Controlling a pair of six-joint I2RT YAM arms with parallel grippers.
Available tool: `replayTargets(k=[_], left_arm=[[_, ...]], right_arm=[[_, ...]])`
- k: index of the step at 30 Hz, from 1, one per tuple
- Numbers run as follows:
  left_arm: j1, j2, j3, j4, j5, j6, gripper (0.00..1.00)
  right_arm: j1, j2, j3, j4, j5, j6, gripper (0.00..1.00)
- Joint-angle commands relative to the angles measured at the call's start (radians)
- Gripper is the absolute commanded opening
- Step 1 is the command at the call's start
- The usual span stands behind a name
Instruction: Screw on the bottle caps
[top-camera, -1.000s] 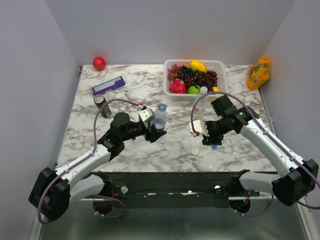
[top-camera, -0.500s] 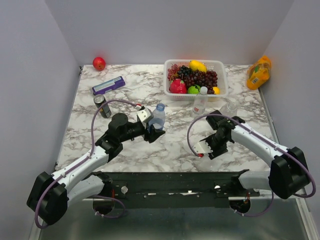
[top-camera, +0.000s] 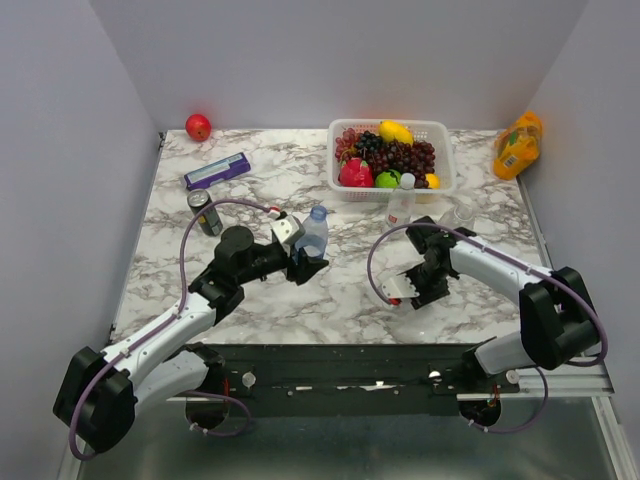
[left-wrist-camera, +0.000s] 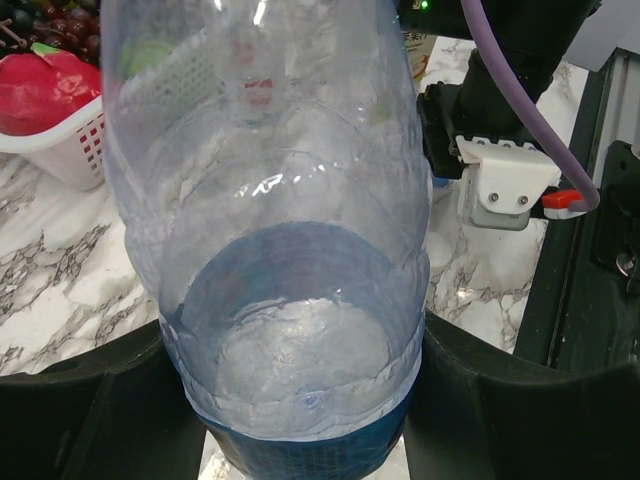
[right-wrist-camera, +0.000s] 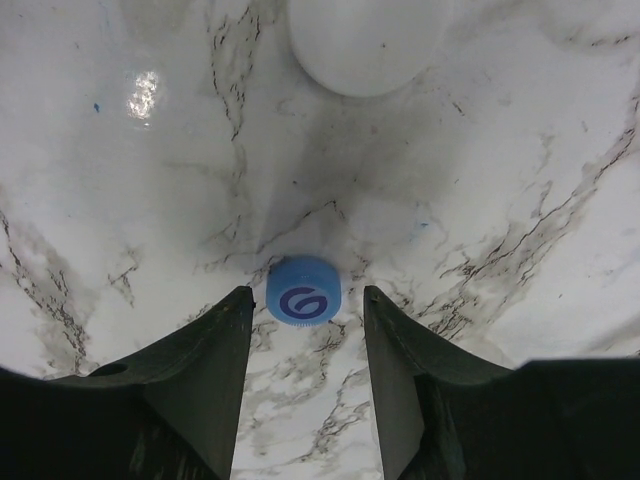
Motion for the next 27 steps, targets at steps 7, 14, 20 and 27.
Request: replayTargets(k=[7,14,20,27], left_arm=[[0.035,-0.014,-0.005,0.003,-0.002,-0.014,0.0],[0.035,-0.004,-0.001,0.008,0.001,-0.015,0.0],[0.035,0.0,-0.002,0.008,0.001,-0.017,0.0],[0.035,0.0,-0.019,0.019,0.003,-0.017,0.0]], right_arm=[[-0.023,0.019,-0.022,0.046,0.036,0.002,0.53],[-0.023,0.036,-0.025,0.056,0.02,0.019,0.52],[-0.025,0.043,-0.034,0.058,0.027,0.034,0.47],[-0.023,0.011,-0.031,0.035,0.001,0.066,0.36]])
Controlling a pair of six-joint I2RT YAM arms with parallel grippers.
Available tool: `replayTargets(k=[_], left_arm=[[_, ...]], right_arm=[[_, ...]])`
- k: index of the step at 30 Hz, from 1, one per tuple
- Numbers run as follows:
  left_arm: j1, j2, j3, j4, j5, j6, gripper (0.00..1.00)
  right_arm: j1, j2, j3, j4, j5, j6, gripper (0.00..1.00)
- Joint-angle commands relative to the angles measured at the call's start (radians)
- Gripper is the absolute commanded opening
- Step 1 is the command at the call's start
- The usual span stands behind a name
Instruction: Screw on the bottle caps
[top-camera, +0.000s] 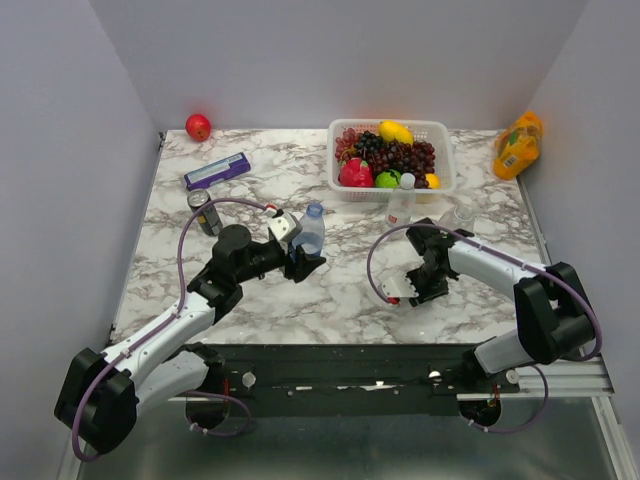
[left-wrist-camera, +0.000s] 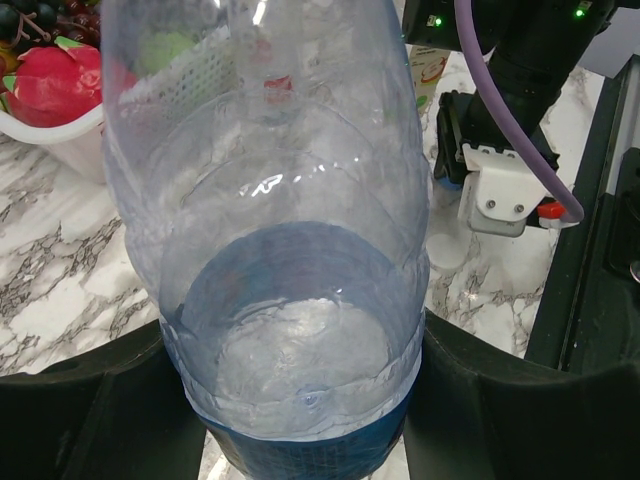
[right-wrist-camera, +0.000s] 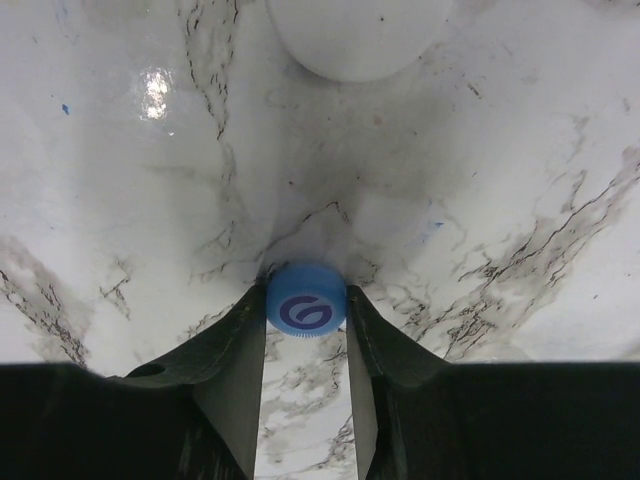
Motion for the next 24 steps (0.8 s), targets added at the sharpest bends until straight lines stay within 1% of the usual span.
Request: replayTargets(k=[1,2,4,5,6,8,9,11,12,14,16,19,24], left_arm=[[0.007,0.0,-0.023,0.025,0.004,-0.003,0.0],[0.007,0.0,-0.028,0.029,0.012,0.003,0.0],[0.007,0.0,-0.049,0.048,0.039,0.025,0.0],[0.005,0.0,-0.058,0.055,0.044,0.044,0.0],[0.005,-0.002,-0.077,0.062,0.048,0.06,0.0],[0.001,-0.003,-0.1,0.089,0.07,0.104,0.0],[-0.007,-0.002,-0.126,0.101,0.075,0.145,0.0],[-0.018,0.003,-0.152,0.169,0.09,0.179,0.0],[-0.033,0.007,-0.173,0.19,0.091,0.207,0.0],[-0.056,0.03,-0.195,0.281,0.095,0.227,0.0],[-0.097,0.074,-0.216,0.363,0.091,0.262,0.0],[-0.139,0.139,-0.232,0.469,0.088,0.279,0.0],[-0.165,0.196,-0.238,0.555,0.093,0.292,0.0]], right_arm=[[-0.006,-0.04,0.004,-0.025,-0.03,0.035,0.36],[-0.006,-0.051,0.036,-0.042,-0.043,0.044,0.35],[-0.006,-0.077,0.101,-0.118,-0.118,0.098,0.33],[-0.006,-0.094,0.191,-0.152,-0.148,0.124,0.33],[-0.006,-0.099,0.24,-0.224,-0.215,0.177,0.32],[-0.005,-0.094,0.352,-0.295,-0.283,0.24,0.32],[-0.002,-0.086,0.462,-0.36,-0.343,0.311,0.32],[0.004,-0.07,0.578,-0.416,-0.389,0.38,0.32],[0.021,-0.05,0.68,-0.471,-0.424,0.434,0.32],[0.043,-0.03,0.766,-0.514,-0.446,0.484,0.32],[0.093,-0.002,0.887,-0.571,-0.462,0.543,0.32],[0.173,0.027,1.009,-0.616,-0.468,0.606,0.32],[0.309,0.056,1.104,-0.616,-0.449,0.701,0.33]])
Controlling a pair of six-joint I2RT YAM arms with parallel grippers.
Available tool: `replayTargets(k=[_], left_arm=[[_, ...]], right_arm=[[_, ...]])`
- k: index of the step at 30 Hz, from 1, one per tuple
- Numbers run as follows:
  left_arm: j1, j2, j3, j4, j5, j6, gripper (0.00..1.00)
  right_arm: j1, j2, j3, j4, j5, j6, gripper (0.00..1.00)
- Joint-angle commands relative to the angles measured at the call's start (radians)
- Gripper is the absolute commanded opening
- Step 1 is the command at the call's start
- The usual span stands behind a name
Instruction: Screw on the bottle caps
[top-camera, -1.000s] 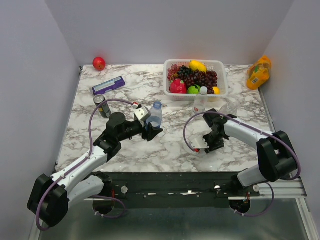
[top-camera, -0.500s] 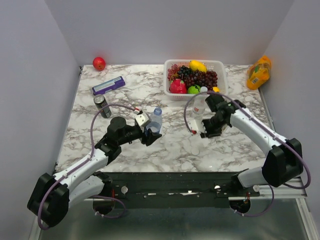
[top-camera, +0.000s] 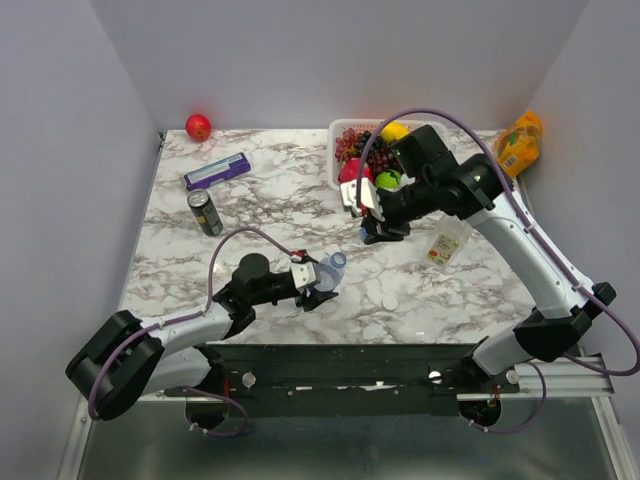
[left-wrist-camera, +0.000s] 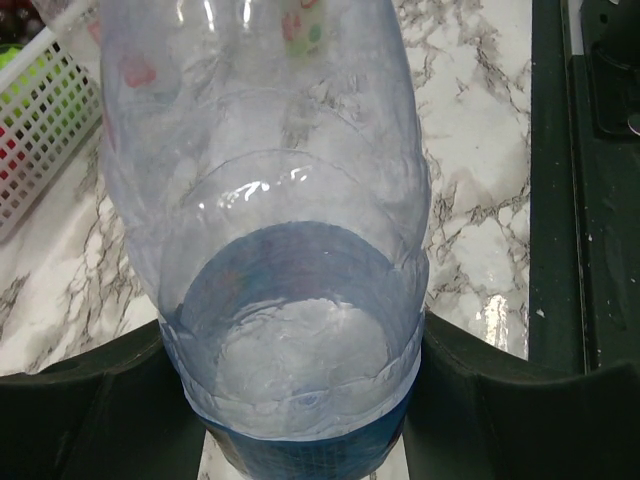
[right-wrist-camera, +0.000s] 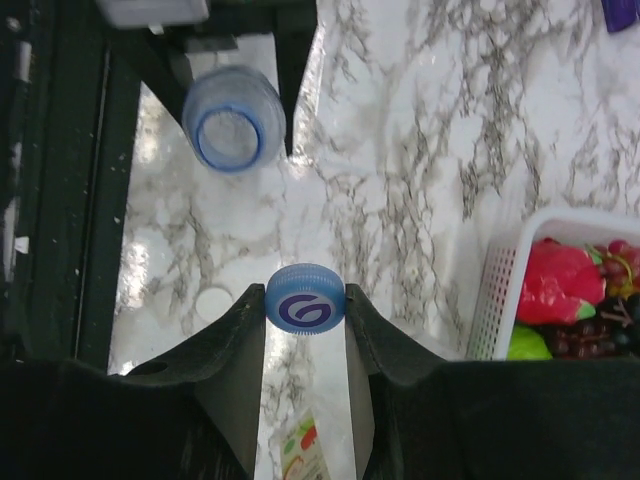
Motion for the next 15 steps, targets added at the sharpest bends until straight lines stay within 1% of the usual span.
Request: replayTargets(k=[1,3,7,12,15], left_arm=[[-0.019,0.041,-0.008,0.184,0.027,0.043,0.0],[-0.022,0.048,-0.009,0.198,0.026,0.038,0.0],[-0.026,0.05,-0.014,0.214,0.026,0.039,0.0],[-0.029,0.041,-0.022,0.215,0.026,0.042,0.0],[-0.032,0.033,-0.025,0.211,0.026,0.043,0.0]], right_arm=[[0.1,0.033,0.078,-0.18,-0.024,0.139,0.33],[0.148,0.055,0.105,-0.202,-0.012,0.14,0.33],[0.201,0.067,0.102,-0.216,0.008,0.134,0.33],[0.246,0.069,0.071,-0.17,0.072,0.154,0.33],[0.252,0.081,0.069,-0.14,0.109,0.179,0.33]])
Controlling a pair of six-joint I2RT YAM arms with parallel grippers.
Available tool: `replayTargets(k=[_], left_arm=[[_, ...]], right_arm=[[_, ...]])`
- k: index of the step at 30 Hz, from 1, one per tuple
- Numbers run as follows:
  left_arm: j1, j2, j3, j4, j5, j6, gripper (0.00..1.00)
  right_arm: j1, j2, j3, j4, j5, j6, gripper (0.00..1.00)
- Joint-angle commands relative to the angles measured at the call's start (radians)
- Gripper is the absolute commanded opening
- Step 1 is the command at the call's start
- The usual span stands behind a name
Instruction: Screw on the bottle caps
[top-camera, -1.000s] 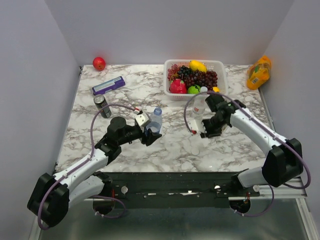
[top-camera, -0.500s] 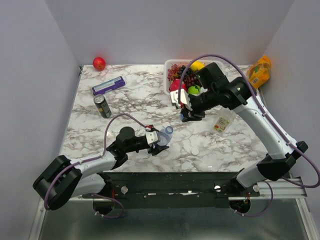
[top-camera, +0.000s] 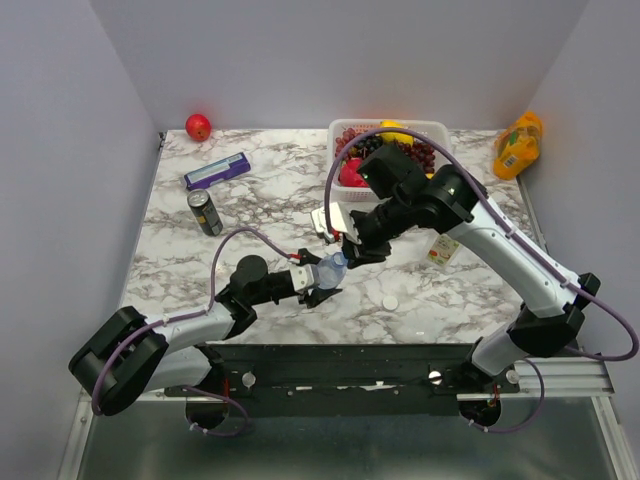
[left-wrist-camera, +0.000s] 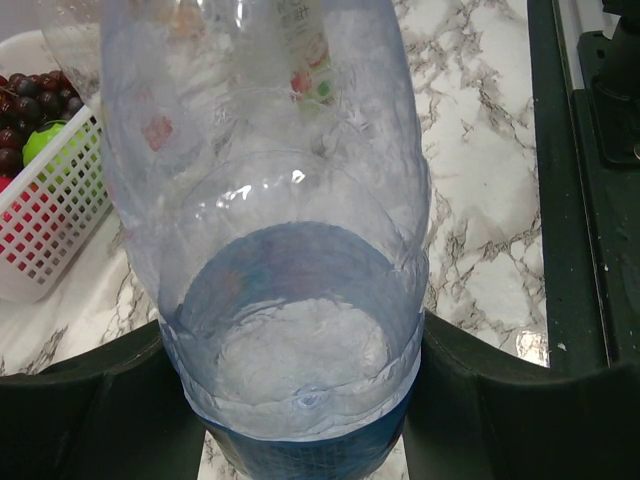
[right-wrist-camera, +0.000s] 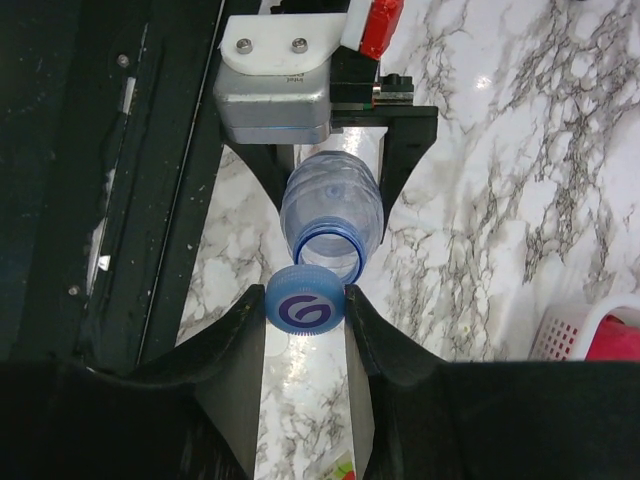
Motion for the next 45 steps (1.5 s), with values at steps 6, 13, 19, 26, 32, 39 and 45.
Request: replayTargets(k=[6,13,19,26,32,39,45], left_arm=[[-0.009,-0.019,-0.016,0.029,0.037,0.023,0.0],[-0.018,-0.022,-0.009,0.003,0.051,0.046,0.0],[-0.019,-0.025,-0.009,-0.013,0.051,0.043,0.0],[-0.023,-0.024,-0.006,-0.013,0.05,0.048,0.0],[-0.024,-0.019,0.0,-0.031,0.048,0.056,0.0],[-0.024,-0.015,0.009,-0.046,0.042,0.057,0.0],[-0.026,-0.01,0.007,-0.019,0.027,0.051,0.0]], right_arm=[[0.029,0.047,0.013,-0.077,0.101,0.071,0.32],[0.066,0.068,0.016,-0.06,0.139,0.08,0.32],[0.086,0.076,0.022,-0.063,0.153,0.068,0.32],[0.108,0.096,0.033,-0.098,0.172,0.042,0.33],[0.117,0.107,0.045,-0.12,0.176,0.023,0.33],[0.137,0.146,0.095,-0.19,0.201,-0.003,0.33],[0.143,0.153,0.089,-0.195,0.216,0.002,0.35]])
